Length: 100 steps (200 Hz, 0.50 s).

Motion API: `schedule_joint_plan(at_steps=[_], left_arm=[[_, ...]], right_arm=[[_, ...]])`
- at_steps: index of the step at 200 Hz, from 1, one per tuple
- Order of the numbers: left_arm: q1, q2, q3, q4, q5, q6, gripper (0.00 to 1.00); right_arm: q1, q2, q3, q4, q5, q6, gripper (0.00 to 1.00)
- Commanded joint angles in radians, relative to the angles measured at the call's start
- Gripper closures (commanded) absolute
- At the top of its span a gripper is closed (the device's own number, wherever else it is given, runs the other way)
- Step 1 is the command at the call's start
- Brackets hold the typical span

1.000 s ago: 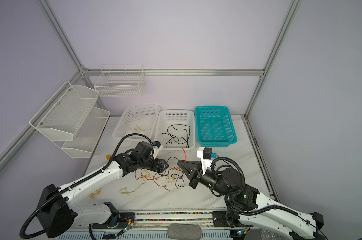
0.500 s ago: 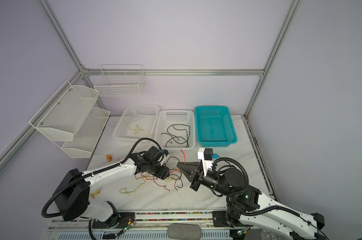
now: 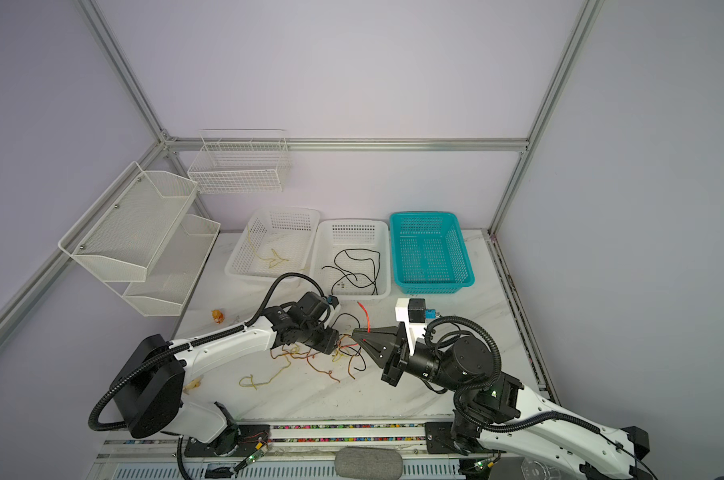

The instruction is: Untangle the cables

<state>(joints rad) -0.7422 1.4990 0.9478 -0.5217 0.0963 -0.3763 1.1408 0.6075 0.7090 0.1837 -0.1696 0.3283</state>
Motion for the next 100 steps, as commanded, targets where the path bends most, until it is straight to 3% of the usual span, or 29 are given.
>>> schedule_joint_plan(at_steps=[1,100], left_arm=[[-0.005,-0.042,0.017,0.082,0.009,-0.013,0.52],[-0.005,-0.122,-0.048,0.164,0.001,-0.023,0.82]], right_arm=[[0.001,-0.008,-0.003,0.062,-0.027,0.005,1.0],[0.001,-0.034,-0.014,0.069,-0.011,0.008,1.0]])
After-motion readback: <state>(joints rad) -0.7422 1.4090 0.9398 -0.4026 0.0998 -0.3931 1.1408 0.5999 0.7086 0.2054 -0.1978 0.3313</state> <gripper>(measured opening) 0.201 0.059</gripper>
